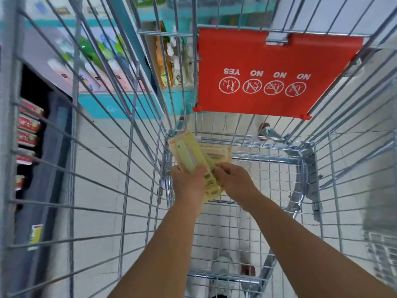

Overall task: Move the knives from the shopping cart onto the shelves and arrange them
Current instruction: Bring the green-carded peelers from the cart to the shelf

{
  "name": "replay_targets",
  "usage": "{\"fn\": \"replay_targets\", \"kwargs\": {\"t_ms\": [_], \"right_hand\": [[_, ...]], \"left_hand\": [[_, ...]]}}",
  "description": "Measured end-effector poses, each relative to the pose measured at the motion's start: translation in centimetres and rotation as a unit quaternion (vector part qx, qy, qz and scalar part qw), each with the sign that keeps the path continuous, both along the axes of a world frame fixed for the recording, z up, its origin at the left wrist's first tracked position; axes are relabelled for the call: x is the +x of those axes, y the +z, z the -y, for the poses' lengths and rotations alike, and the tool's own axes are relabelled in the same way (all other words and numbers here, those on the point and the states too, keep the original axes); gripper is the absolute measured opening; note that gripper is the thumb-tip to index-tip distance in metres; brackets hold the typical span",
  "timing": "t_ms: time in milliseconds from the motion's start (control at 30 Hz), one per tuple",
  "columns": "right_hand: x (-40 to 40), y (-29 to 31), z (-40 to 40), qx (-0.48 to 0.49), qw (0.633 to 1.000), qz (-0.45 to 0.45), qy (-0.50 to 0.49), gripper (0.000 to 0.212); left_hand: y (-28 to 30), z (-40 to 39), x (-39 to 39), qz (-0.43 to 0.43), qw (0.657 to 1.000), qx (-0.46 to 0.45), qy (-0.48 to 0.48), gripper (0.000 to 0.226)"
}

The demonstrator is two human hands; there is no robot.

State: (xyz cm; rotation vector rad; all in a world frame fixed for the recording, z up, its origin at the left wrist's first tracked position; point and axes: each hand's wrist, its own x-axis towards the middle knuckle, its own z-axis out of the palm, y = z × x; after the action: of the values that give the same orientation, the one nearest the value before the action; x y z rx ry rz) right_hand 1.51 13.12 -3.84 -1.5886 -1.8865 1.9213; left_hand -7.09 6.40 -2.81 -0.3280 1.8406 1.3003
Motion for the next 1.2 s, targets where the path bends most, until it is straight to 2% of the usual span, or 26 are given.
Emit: {"fn": "replay_targets", "kwargs": {"t_ms": [33,100,167,233,333,400,533,633,767,833,1133,1200], "right_hand": [[0.0,-0.3,-0.3,0.023,0.999,0.012,0.021,0.026],[-0.2,-1.3,-1.3,0.135,0.988,0.049,0.049,0.027],[-0.5,-2.5,-2.3,0.254,0.958,0.081,0.11,0.036],[-1.0,-3.5,-3.1,0.305,0.925,0.111,0.198,0.046],[-1.2,-4.8,-3.4,0.311,0.894,0.162,0.278,0.06],[-0.8,-5.4,-3.0,0.325,0.885,0.174,0.286,0.064],[-0.6,-5.7,-2.5,0.358,0.885,0.151,0.255,0.049],[-1.4,-5.6,-3.0,0.348,0.9,0.138,0.224,0.054],[-2.2,-5.7,-3.9,0.393,0.865,0.157,0.27,0.042],[-2.3,-5.7,-4.1,0.398,0.86,0.158,0.278,0.042],[-1.5,-5.2,-2.2,0.394,0.883,0.132,0.217,0.028],[-1.6,-4.3,-2.1,0.362,0.898,0.128,0.213,0.037]], "left_hand": [[0.1,0.0,0.0,-0.012,1.0,-0.002,0.011,0.041],[0.3,0.1,-0.1,-0.024,0.999,0.003,0.021,0.047],[0.4,0.2,-0.2,-0.037,0.999,0.006,0.021,0.053],[0.3,0.2,-0.4,-0.045,0.999,0.007,0.017,0.054],[-0.1,0.3,-0.5,-0.072,0.997,-0.009,0.0,0.05],[-0.3,0.6,-0.6,-0.08,0.997,-0.024,-0.002,0.048],[-0.6,1.2,-1.0,-0.064,0.997,-0.04,0.017,0.044],[-0.7,1.5,-1.0,-0.062,0.997,-0.042,0.014,0.037],[-0.8,1.7,-0.8,-0.058,0.997,-0.049,0.009,0.033],[-0.8,1.8,-0.8,-0.062,0.996,-0.056,0.006,0.032],[-0.3,2.4,-0.7,-0.069,0.994,-0.085,-0.01,0.033],[-0.1,2.6,-0.7,-0.069,0.994,-0.085,-0.014,0.034]]}}
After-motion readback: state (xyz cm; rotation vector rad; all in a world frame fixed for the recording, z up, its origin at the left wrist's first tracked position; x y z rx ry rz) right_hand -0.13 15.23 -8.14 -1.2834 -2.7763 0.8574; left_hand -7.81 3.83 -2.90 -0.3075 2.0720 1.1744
